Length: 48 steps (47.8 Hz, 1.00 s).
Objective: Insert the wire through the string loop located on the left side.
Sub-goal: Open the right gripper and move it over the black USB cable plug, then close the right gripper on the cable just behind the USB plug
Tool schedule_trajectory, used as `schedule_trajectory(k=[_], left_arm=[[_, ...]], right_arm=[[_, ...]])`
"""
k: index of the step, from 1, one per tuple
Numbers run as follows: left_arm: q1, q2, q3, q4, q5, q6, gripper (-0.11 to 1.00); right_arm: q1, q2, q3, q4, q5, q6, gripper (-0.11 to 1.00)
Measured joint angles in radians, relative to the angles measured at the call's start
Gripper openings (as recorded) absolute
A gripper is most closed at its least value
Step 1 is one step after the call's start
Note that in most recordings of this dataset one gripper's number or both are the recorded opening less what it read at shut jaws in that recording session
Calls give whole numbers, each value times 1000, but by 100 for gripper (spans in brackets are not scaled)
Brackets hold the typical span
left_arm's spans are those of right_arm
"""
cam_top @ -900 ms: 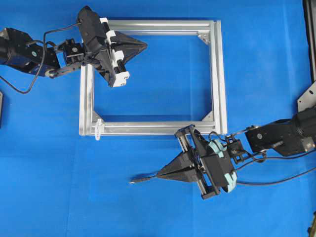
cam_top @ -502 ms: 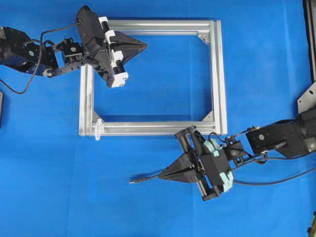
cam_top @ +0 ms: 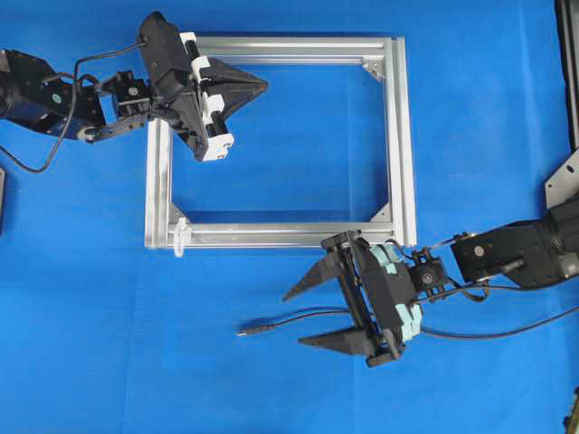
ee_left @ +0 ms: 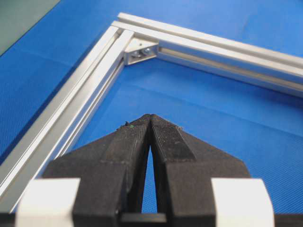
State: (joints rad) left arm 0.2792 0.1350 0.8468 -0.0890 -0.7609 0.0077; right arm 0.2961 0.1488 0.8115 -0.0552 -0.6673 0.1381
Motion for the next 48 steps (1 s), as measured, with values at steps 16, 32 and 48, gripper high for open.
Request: schedule_trajectory(k=[16,32,48], left_arm=[[0,0,0,0,2,-5,0],[3,0,9,0,3,-5,0],[3,-3,20,0,3,-6,0]], right_arm=[[6,8,-8,26,0,2,93],[25,164,-61,103,-21,11,93],[32,242,-86,156,-34,12,93]])
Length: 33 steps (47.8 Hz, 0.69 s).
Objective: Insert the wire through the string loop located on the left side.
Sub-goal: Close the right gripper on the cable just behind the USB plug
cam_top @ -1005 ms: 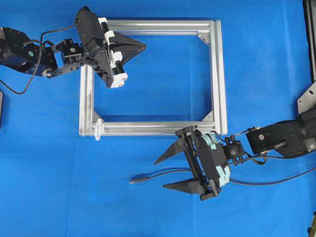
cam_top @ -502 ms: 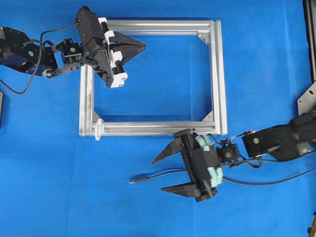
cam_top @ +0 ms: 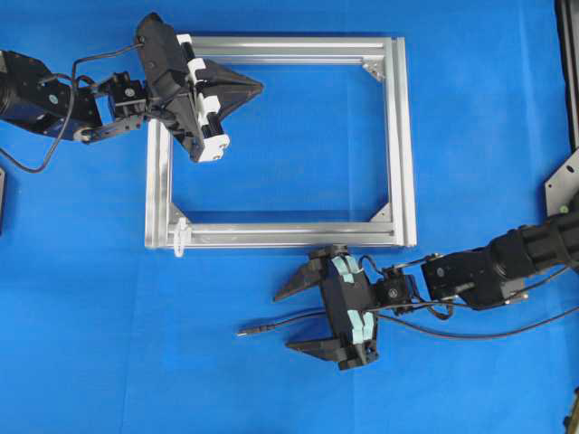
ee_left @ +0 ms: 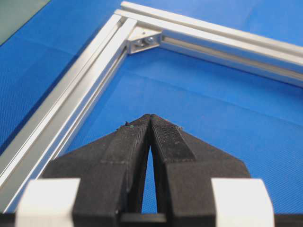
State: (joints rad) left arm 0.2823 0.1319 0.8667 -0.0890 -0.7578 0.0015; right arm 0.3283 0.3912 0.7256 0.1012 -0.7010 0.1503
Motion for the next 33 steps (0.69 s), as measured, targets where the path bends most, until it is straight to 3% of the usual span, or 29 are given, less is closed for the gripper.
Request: schedule_trajectory(k=[6,9,18,23,26,33], left_arm=[[2,-2,2,0,0,-3,0],[0,-2,5,0,0,-3,0],[2,-3,8,0,0,-3,0],[2,-3,8,0,0,-3,0],[0,-3,8,0,0,-3,0],[0,-3,8,-2,0,-5,0]], right_arm=[[0,2,-2,0,-3,0,90],[2,2,-2,0,-9,-2,83],[2,2,0,0,-25,-9,28],[2,2,2,-3,-26,-9,6],[2,2,5,-3,-25,-9,0],[2,2,5,-9,-25,-9,0]])
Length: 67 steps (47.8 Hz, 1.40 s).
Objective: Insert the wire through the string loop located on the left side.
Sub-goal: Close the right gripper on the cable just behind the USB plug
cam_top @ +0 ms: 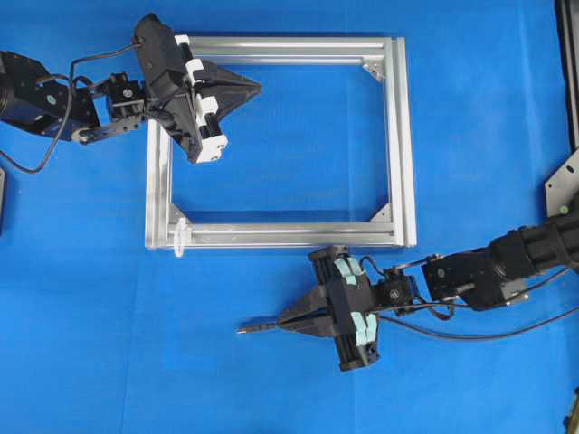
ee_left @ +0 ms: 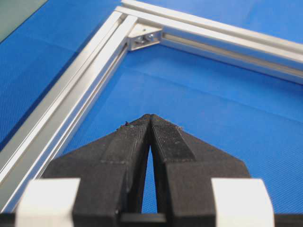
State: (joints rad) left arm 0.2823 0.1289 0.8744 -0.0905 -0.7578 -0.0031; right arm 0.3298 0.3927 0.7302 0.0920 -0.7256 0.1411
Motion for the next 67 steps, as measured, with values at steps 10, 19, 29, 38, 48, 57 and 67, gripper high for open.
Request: schedule_trajectory(k=[10,19,29,38,48,57,67], left_arm=[[2,0,0,2,0,0,0],[0,0,0,2,0,0,0],[2,0,0,2,0,-2,0],[0,0,0,2,0,-2,0],[2,0,0,2,0,-2,0],[2,0,0,2,0,-2,0],[2,0,0,2,0,-2,0]], right_arm=[[2,-12,3,-3,9,-2,0],[2,-103,11,-5,83,-12,0],[2,-224,12,-8,206,-28,0],[2,-268,12,-8,247,-31,0],[2,-267,12,-8,253,-34,0],[2,-268,14,-8,253,-37,0],[2,-268,12,-6,255,-37,0]])
